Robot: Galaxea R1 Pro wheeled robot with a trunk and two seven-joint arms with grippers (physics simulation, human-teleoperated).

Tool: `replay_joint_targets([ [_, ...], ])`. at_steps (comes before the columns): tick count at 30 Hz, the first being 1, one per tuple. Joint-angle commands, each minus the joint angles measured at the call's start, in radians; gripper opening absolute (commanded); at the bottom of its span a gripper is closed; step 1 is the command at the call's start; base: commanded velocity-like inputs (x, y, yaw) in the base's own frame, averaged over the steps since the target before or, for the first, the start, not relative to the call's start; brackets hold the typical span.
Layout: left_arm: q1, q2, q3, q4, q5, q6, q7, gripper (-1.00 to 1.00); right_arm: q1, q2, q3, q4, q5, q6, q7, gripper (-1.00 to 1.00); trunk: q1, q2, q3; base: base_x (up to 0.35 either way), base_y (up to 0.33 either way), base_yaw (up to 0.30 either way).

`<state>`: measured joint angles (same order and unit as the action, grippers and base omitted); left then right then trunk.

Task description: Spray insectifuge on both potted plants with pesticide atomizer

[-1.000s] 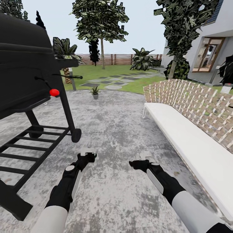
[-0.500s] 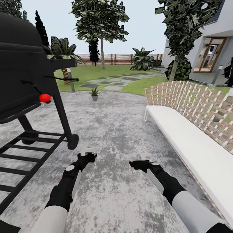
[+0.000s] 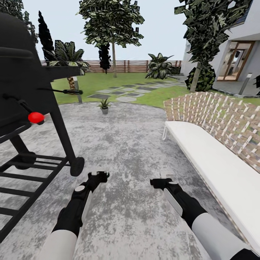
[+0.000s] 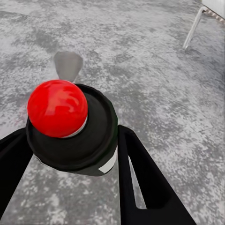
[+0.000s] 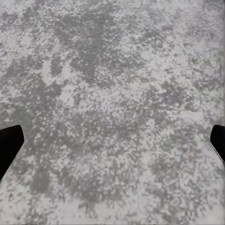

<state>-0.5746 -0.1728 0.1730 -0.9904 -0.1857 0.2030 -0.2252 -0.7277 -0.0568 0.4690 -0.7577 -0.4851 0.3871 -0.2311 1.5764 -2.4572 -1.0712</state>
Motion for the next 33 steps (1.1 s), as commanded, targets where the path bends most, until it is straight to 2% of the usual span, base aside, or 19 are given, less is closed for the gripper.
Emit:
replay_joint_targets([
  [1, -0.001, -0.002, 0.005, 0.000, -0.010, 0.004, -0.009, -1.00, -0.001, -0.002, 0.007, -0.003, -0.010, 0.003, -0.010, 1.00, 0.000, 0.000, -0.001, 0.339, 0.000, 0.000],
  [33, -0.001, -0.002, 0.005, 0.003, -0.011, 0.004, -0.009, -1.00, -0.001, -0.002, 0.010, -0.005, -0.007, 0.001, -0.011, 1.00, 0.000, 0.000, -0.001, 0.339, 0.000, 0.000],
])
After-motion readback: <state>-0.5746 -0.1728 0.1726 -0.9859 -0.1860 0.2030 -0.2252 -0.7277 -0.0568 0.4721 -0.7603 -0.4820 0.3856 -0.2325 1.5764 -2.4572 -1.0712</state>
